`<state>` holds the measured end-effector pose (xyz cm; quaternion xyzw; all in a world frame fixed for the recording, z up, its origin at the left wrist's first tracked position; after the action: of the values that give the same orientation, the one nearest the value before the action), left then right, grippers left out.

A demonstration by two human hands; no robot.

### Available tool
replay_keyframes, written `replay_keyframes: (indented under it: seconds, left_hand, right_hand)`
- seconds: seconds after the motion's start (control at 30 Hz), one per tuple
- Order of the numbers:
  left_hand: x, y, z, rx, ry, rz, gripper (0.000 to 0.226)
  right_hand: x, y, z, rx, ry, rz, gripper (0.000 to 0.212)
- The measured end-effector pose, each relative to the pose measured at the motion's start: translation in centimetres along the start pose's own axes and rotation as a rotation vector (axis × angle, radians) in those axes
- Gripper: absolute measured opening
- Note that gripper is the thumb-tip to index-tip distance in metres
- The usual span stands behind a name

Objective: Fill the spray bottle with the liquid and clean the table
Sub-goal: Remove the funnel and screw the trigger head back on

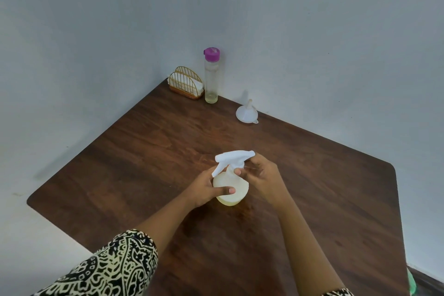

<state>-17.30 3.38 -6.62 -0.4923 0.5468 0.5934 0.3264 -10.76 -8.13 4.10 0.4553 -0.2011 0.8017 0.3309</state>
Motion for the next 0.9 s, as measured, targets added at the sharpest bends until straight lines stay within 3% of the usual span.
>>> replay_keyframes:
  seconds: [0.27,0.43,0.57,0.7,0.9]
  left_hand:
    - [-0.7,0.3,-0.2,0.013,0.020,-0.049,0.052]
    - [-0.7,0.5,-0.3,0.008,0.046,-0.050,0.045]
    - [-0.6,0.6,-0.3,0.003,0.042,-0.030,0.052]
    - [-1.3,0.8,-0.6,0.008,0.052,-0.067,0.043]
    - [-1.7,1.0,-0.6,0.005,0.076,-0.112,0.046]
  right_hand:
    - [-1.0,0.4,-0.5,-0.030,-0.105,-0.026,0.029]
    - [-1.5,0.2,-0.8,-0.050,-0.034,-0.021,0.030]
    - [-1.6,0.2,-0.7,-0.155,0.000,-0.017,0.036]
    - [-2.0,0.6,-1.4,-0.266,0.072,-0.122,0.032]
    - [-2.2,0.8,-2.5,-0.388,0.076,-0.224,0.048]
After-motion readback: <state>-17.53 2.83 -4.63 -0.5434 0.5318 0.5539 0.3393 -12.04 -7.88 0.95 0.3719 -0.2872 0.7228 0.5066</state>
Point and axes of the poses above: each hand's wrist, its own y-axis away from the middle knuckle, its own z-axis out of the back of the hand, x = y × z, the point moved 9 cm from there along -y, towards the middle knuckle, and after that the axes turned 14 degrees about y, right-handed, at the moved point
